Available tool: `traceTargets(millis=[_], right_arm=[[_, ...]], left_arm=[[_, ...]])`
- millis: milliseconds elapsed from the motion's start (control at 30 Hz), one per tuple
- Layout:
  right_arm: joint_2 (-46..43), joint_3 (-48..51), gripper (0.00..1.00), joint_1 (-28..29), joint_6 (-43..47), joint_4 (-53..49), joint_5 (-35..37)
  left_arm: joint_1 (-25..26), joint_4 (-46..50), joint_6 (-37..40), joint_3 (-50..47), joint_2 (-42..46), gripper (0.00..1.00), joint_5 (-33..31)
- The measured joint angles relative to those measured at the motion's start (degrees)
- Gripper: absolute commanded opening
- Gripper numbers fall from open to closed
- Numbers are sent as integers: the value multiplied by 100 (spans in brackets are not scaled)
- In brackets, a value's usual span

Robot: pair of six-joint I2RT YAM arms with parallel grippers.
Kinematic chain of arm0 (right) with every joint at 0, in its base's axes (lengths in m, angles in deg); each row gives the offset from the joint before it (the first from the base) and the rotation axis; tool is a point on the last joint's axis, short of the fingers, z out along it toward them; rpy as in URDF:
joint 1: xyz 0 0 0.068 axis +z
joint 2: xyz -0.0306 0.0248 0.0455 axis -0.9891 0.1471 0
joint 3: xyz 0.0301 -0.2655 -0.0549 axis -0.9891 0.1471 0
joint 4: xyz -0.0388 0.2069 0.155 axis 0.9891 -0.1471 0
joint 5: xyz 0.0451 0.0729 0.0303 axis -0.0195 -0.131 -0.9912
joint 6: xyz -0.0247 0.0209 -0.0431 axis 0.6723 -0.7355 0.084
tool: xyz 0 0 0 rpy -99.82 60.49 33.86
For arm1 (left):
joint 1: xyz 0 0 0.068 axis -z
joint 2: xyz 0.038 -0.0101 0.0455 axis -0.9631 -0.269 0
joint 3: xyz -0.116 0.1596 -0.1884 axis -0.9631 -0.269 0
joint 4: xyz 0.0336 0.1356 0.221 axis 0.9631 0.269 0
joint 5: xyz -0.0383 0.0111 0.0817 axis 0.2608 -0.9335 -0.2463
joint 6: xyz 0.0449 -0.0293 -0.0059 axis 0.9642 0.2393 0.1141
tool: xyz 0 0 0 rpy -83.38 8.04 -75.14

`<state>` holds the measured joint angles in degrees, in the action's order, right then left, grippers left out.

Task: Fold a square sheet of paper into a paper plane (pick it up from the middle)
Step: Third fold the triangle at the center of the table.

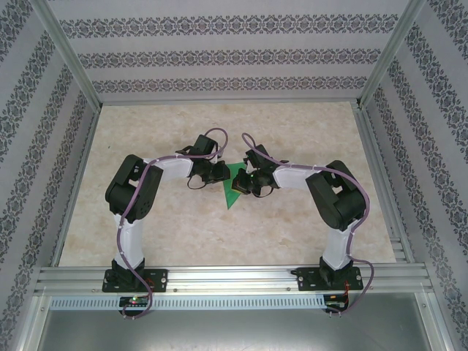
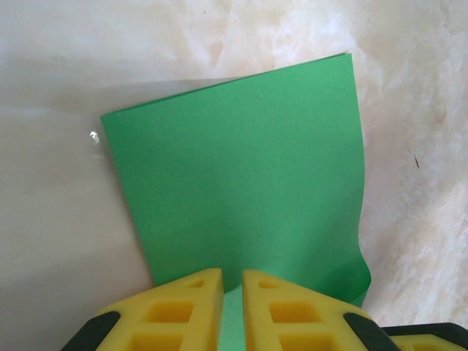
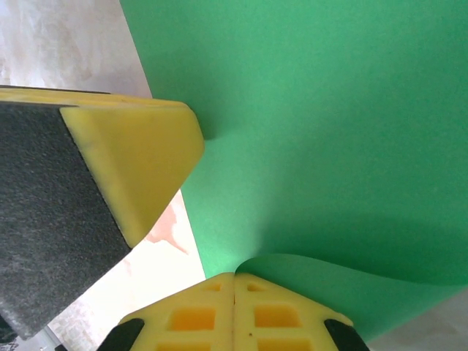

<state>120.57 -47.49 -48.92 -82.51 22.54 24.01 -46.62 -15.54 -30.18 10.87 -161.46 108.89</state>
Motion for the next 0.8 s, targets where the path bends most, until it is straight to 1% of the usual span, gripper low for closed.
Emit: traceTargets(millis=[800], right_arm=[[190,-149,3,2,133,-22,-4]], left_arm=[[0,-2,0,0,0,17,4]])
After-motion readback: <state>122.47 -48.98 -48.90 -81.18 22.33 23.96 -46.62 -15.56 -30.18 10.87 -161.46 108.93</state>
